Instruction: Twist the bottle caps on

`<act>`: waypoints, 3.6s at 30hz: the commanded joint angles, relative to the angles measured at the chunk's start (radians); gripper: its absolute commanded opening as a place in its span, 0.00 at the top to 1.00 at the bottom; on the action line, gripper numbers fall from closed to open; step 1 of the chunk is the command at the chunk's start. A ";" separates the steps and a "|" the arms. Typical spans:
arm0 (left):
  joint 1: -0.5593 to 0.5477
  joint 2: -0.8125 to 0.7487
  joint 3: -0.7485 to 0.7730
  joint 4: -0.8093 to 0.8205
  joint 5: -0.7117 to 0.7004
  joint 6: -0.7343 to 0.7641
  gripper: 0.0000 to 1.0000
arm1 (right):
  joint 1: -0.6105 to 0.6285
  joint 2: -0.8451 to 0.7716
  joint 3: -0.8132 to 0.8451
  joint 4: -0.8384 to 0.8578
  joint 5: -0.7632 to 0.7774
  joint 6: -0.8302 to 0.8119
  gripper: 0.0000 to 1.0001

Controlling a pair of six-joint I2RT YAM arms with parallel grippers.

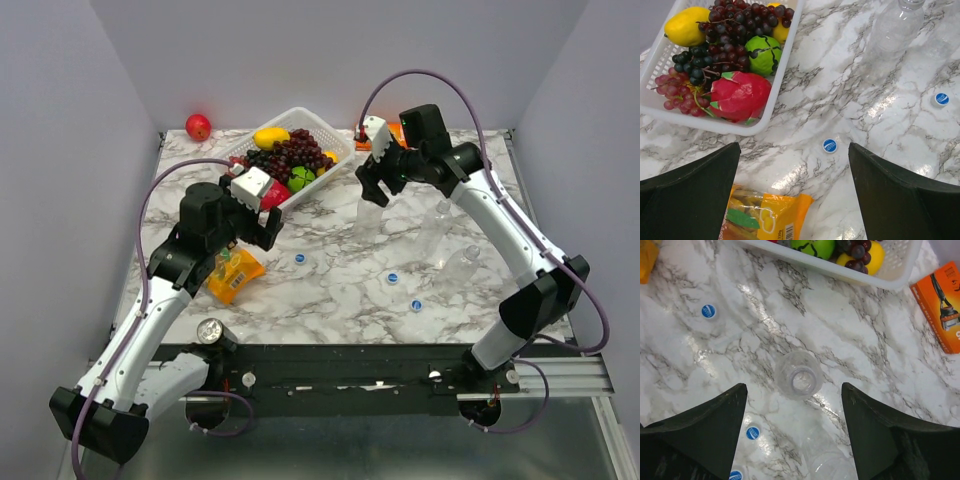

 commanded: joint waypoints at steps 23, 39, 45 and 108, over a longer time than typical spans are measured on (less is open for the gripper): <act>-0.016 0.033 -0.059 0.084 0.123 -0.033 0.01 | 0.004 0.126 -0.043 0.023 0.137 0.042 0.43; -0.168 0.237 -0.237 0.562 0.251 0.048 0.01 | 0.006 0.090 0.173 -0.205 -0.109 0.022 0.96; -0.226 0.341 -0.223 0.696 0.195 0.048 0.01 | 0.016 0.044 0.190 -0.244 -0.195 0.054 0.98; -0.148 0.257 -0.247 0.662 0.271 -0.105 0.60 | -0.001 -0.030 0.293 -0.231 -0.251 0.037 0.16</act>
